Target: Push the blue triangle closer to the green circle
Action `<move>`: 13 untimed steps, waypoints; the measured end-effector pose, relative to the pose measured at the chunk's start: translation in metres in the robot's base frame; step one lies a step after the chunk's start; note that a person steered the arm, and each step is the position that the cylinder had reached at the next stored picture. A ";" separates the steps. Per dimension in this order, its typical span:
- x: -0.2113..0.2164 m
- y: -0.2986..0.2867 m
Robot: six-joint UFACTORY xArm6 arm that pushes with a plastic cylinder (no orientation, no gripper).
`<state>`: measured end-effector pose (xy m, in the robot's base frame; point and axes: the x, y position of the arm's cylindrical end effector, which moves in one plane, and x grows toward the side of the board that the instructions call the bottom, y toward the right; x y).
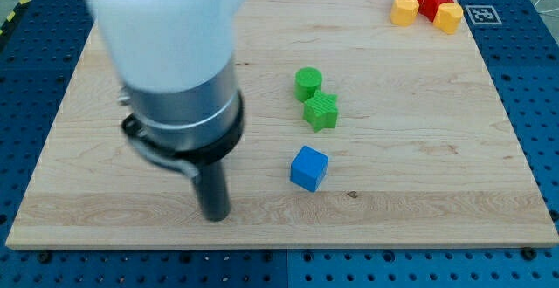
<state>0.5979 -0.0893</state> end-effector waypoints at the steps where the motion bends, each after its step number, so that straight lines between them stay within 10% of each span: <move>1: -0.016 -0.038; 5: -0.080 0.083; 7: -0.142 0.085; 11: -0.087 0.062; 13: -0.134 0.025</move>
<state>0.4641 -0.0640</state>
